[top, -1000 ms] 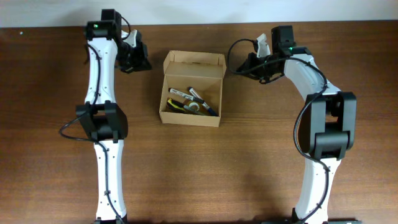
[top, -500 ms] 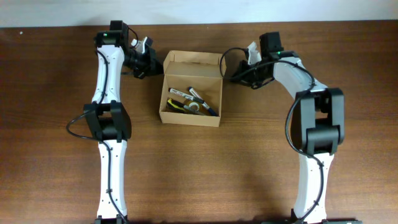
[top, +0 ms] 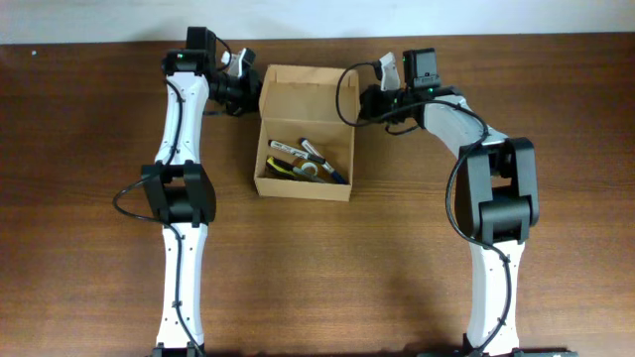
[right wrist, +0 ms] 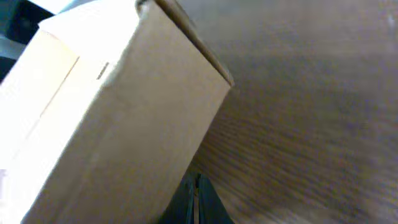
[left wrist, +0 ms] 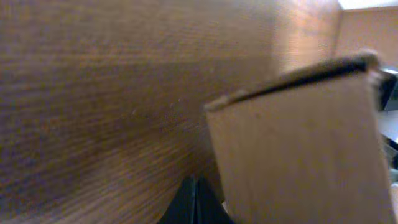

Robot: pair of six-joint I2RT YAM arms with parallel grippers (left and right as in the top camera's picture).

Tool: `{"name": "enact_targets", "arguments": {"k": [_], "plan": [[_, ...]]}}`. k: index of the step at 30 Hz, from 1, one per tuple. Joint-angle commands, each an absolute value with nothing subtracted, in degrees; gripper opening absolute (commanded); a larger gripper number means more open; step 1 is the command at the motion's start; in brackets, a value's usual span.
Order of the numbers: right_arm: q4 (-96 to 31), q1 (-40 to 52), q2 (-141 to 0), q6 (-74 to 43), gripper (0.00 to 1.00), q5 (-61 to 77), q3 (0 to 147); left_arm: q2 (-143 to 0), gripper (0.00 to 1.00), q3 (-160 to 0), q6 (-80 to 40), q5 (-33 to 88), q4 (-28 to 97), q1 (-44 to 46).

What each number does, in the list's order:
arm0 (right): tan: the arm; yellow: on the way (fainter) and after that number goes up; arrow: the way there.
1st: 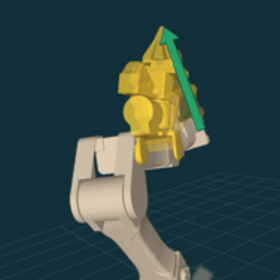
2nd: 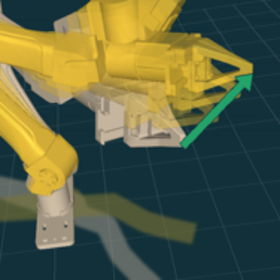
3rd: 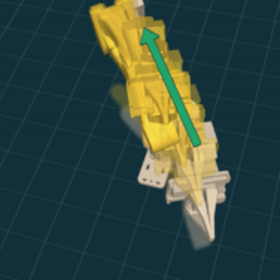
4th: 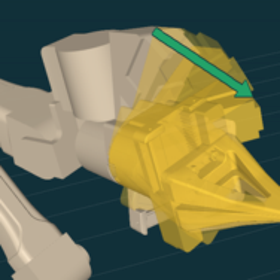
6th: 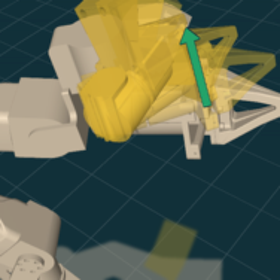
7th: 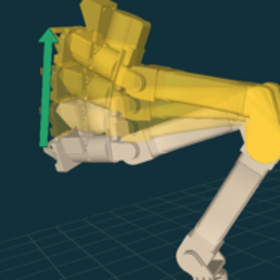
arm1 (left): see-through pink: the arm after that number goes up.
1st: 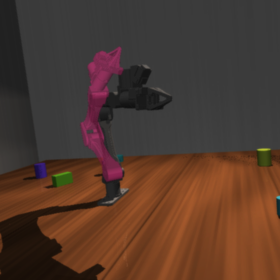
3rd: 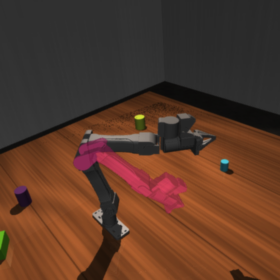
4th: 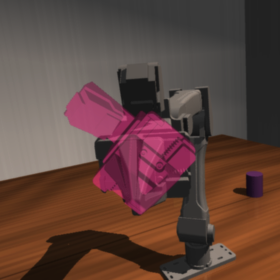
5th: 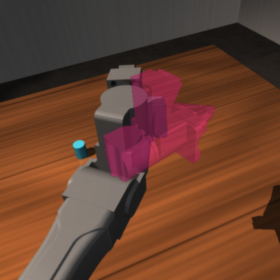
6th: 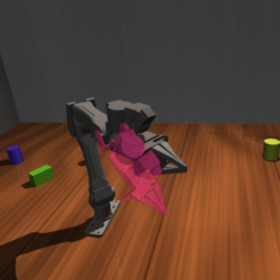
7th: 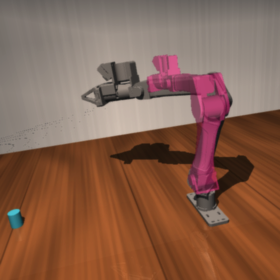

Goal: Pack container
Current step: 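Lift the lid flap upward with both grippers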

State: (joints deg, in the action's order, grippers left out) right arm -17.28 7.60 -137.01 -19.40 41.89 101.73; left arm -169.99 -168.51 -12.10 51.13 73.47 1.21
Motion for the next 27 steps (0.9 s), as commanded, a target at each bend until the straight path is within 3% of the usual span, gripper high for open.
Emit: {"name": "enact_targets", "arguments": {"k": [1,14,27], "plan": [[-14.4,7.8,-137.1,-20.3,0.04,44.9,101.4,-170.7,0.02,-168.6,-13.3,55.4,70.1,0.8],[-16.0,6.3,-135.6,-18.9,0.04,47.5,105.6,-168.9,0.01,-173.7,-15.6,63.3,57.5,-1.7],[-45.3,9.8,-132.5,-6.3,0.04,37.2,126.4,-167.0,0.02,-179.8,-13.5,65.1,62.9,-0.8]]}}
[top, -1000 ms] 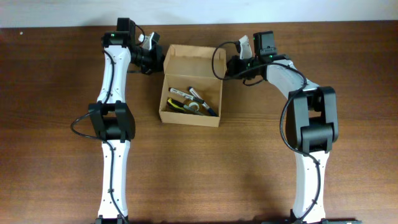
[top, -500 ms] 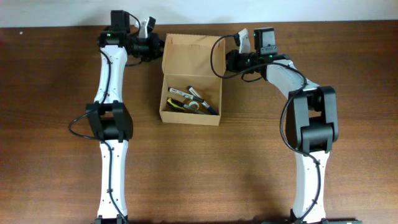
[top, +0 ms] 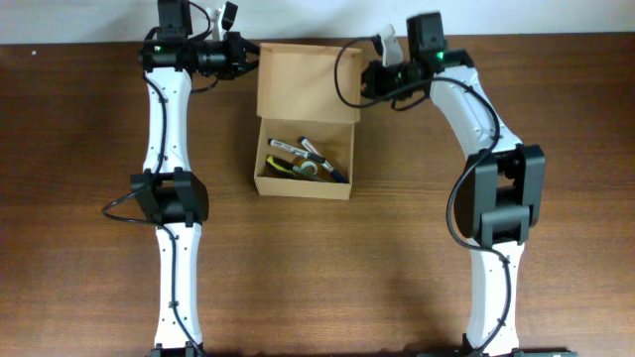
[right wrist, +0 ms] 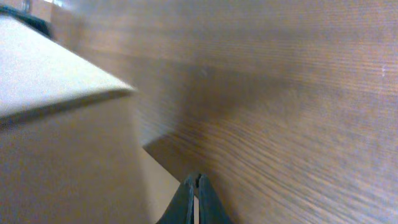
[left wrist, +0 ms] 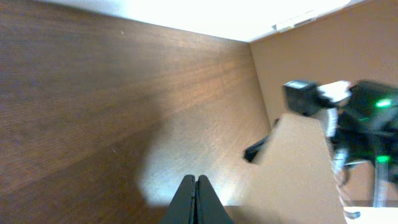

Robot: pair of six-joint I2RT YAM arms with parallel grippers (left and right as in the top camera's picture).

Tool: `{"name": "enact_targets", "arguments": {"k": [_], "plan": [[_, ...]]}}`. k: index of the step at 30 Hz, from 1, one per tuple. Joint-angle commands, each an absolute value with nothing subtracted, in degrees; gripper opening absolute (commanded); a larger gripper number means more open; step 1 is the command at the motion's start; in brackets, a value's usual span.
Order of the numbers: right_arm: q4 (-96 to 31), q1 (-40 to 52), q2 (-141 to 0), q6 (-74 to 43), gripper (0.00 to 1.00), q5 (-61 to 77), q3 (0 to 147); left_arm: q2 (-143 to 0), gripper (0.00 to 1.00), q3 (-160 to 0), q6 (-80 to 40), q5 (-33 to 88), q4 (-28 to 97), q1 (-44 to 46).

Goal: Pack container
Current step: 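Lift the lid flap upward with both grippers, then fold the lid down over the box and press it shut with both grippers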

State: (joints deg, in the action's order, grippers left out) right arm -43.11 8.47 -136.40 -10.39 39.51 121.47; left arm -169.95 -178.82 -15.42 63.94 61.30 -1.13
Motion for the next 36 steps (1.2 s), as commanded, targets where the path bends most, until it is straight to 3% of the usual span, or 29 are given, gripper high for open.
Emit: {"name": "enact_targets", "arguments": {"k": [1,9,24,36], "plan": [[-46.9,10.2,-132.4,-5.9,0.04,36.7,128.0,-166.3,0.01,-179.8,-12.4,63.9,64.2,-0.8],[-59.6,12.1,-132.4,-2.3,0.04,33.8,138.8,-157.4,0.01,-179.8,-1.7,51.8,78.2,-1.0],[-81.5,19.6,-131.7,3.8,0.04,20.5,150.9,-145.4,0.02,-179.8,1.7,37.1,96.2,-1.3],[-95.0,23.8,-131.5,4.3,0.04,11.0,150.8,-141.4,0.01,-178.6,1.8,24.7,96.7,3.1]]}}
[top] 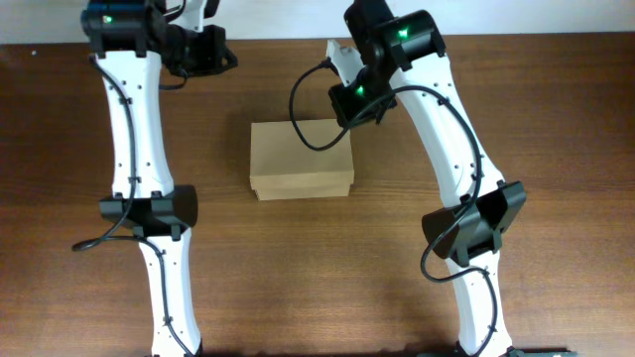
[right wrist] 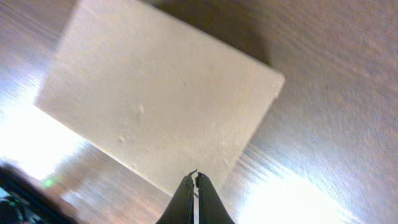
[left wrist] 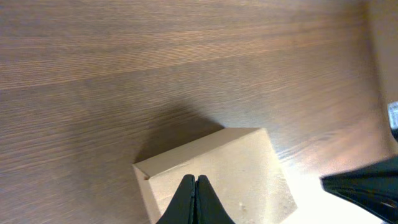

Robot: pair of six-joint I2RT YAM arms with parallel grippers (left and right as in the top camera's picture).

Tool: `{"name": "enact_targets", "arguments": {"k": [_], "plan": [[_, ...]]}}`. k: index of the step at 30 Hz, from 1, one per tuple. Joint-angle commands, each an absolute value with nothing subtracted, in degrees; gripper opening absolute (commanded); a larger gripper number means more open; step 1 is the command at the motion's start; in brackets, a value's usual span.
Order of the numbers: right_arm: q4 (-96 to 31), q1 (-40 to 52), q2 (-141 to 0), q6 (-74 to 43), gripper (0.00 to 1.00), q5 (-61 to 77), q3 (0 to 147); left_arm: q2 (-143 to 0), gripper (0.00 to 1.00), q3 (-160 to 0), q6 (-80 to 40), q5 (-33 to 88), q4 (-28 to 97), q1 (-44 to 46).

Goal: Pack container
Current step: 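Fold the lid down over the box and press it shut with both grippers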

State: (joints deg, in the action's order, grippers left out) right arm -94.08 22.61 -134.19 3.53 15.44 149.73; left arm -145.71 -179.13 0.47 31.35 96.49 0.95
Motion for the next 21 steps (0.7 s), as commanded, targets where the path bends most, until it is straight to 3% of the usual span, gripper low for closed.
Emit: {"name": "enact_targets", "arguments": {"k": [1,10,21], "plan": [[-95.6,24.3,-131.5,4.3,0.04,10.0,150.8,-140.4,0.02,-178.0,1.8,22.7,96.7,3.7],[-97.3,27.9,-131.4,4.3,0.04,9.1,150.8,-127.8,0.02,-157.2,4.3,9.6,96.7,9.6],[-93.0,28.5,-131.5,4.3,0.04,6.8,148.6,-124.3,0.02,-127.0,10.4,16.3,89.3,10.7]]}}
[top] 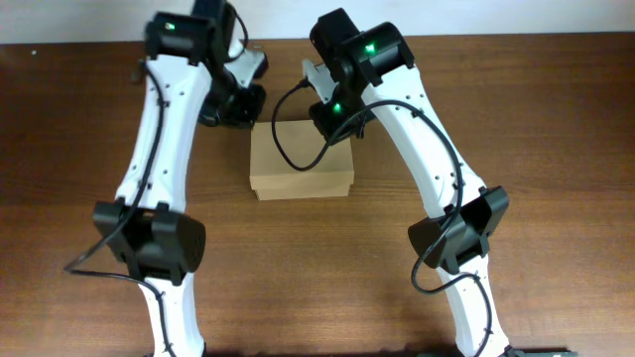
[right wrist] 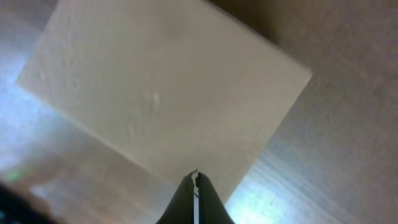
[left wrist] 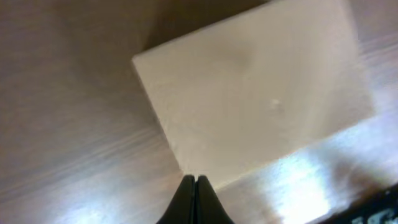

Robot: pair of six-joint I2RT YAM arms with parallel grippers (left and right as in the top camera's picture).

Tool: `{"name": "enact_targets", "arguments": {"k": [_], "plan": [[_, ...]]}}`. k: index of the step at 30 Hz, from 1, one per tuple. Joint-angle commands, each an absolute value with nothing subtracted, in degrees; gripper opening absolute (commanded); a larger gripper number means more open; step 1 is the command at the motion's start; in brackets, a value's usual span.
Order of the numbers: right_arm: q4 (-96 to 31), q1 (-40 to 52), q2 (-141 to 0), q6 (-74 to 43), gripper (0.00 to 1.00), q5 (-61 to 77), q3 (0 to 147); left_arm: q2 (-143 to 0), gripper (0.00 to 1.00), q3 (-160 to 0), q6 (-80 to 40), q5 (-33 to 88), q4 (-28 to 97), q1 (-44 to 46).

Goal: Pack container
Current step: 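Fold the lid down over the box and press it shut with both grippers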

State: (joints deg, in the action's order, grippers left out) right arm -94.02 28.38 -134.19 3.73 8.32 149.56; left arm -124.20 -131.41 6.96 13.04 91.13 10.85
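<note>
The cardboard box (top: 302, 164) sits mid-table with its lid down, so its contents are hidden. The left wrist view looks down on the plain lid (left wrist: 249, 87). My left gripper (left wrist: 194, 180) is shut and empty above the box's near edge. In the overhead view the left gripper (top: 248, 104) is by the box's far left corner. The right wrist view also shows the lid (right wrist: 161, 87), with my right gripper (right wrist: 195, 175) shut and empty above its edge. Seen from overhead, the right gripper (top: 332, 117) hangs over the far right corner.
The brown wooden table (top: 496, 119) spreads around the box. Both white arms rise from the front edge and arch over the table, the left arm (top: 164, 149) left of the box and the right arm (top: 427, 149) right of it.
My left gripper has moved right and nearer, from the far left to the box's far left corner. The right gripper has shifted slightly left over the far right corner. The box stays closed.
At first the box stood open with pens inside, its lid upright, both shut grippers behind the lid's sides. Then the lid leaned back flatter with the grippers farther back. Later the lid lay closed. Now both shut grippers hover at the closed box's far corners.
</note>
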Motion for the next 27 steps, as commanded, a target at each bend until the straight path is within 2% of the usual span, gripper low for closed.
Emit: {"name": "enact_targets", "arguments": {"k": [1,9,18,22,27], "plan": [[-92.2,28.5,-131.6,4.3,0.04,6.8,147.7,-124.3,0.02,-124.7,10.7,17.1,87.3,10.7],[-85.0,28.4,-131.6,4.1,0.04,6.8,136.1,-124.3,0.02,-114.7,11.9,20.3,78.6,10.7],[-74.9,27.8,-131.6,2.5,0.04,6.9,123.0,-124.5,0.02,-110.1,11.9,20.2,75.0,10.7],[-73.6,26.7,-131.2,2.3,0.04,7.0,123.4,-124.4,0.02,-110.2,11.9,20.1,74.3,10.6],[-74.1,24.1,-129.7,2.3,0.04,6.9,130.7,-124.2,0.04,-116.1,11.1,19.7,77.9,8.4]]}}
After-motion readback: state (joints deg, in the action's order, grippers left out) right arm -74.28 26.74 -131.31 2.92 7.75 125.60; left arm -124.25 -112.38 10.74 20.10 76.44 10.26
